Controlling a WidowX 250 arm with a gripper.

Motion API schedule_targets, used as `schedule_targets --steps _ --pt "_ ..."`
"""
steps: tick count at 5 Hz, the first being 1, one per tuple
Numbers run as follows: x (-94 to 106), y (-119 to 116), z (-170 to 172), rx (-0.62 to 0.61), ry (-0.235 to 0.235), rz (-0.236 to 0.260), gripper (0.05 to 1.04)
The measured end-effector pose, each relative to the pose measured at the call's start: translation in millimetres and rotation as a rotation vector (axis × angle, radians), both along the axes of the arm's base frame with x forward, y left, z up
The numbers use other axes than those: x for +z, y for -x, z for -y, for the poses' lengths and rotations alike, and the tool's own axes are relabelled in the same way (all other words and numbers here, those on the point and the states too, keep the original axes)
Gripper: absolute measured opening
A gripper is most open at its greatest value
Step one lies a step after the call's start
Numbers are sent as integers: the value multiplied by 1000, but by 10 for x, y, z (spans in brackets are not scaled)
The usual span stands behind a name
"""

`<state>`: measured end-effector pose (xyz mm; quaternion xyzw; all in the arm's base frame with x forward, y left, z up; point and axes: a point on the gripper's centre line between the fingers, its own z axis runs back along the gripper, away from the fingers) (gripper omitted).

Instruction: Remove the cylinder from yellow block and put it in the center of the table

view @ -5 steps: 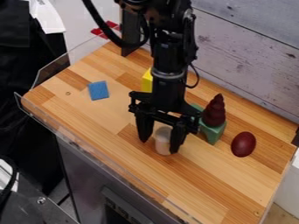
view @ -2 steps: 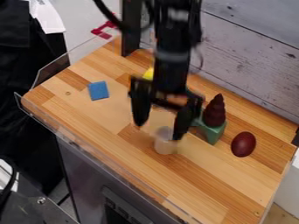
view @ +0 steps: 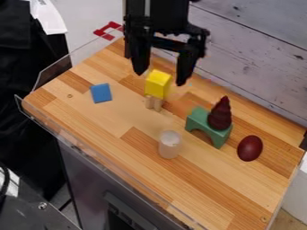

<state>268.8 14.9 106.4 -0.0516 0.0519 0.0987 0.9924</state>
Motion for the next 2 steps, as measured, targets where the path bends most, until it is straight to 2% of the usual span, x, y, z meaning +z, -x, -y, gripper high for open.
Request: schedule_targets --steps 1,2 --pt "-224 -86 -148 -22 19 -61 998" --pt "-253 -77 -174 -57 13 -64 998"
